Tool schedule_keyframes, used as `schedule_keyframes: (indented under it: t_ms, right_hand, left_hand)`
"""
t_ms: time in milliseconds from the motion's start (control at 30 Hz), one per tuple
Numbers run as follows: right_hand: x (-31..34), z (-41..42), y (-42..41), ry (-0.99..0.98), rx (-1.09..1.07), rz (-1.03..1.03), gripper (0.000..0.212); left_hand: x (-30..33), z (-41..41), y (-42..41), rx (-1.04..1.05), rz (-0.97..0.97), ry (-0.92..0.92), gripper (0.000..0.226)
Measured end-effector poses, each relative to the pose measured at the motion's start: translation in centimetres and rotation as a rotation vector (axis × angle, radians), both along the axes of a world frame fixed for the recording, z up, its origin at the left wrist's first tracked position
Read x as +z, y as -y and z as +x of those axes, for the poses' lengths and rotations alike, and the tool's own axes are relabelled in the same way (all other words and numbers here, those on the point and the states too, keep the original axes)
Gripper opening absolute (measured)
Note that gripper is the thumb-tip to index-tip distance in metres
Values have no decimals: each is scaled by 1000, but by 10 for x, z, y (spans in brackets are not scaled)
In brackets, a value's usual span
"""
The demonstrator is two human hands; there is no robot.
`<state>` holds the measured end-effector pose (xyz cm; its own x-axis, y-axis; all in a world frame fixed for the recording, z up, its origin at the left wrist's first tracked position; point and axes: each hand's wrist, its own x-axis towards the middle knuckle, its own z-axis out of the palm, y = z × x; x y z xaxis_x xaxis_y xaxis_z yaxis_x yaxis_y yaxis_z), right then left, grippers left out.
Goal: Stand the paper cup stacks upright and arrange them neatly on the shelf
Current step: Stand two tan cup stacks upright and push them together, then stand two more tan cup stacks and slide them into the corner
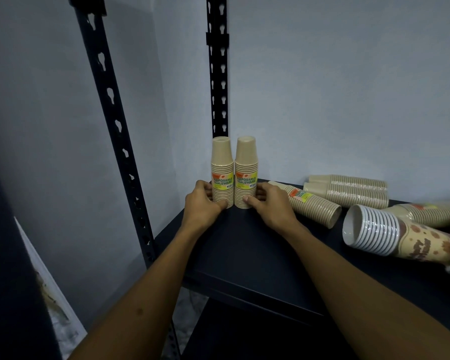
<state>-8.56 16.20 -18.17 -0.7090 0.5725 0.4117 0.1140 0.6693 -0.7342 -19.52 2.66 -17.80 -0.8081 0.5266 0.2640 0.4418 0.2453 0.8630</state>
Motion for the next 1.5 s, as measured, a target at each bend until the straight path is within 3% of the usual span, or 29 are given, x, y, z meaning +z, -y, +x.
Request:
schedule_keyframes:
  t_ms: [433,633,967,1300,1500]
  right_hand:
    - [2,14,12,-15,-23,1,45]
    - [1,42,24,20,-58,19,49]
    - [-1,109,38,197,-58,195,45]
    - [11,208,45,189,-32,464,31]
    - [27,261,14,32,-243,670,25]
  left_hand:
    - [0,11,11,114,-13,-46,59]
    - [-1,25,26,241,-18,-138,31]
    - [-3,72,41,2,-194,-293,3]
    - [2,127,9,-100,-219,-227,5]
    - [8,150,-42,-15,-208,-137,35]
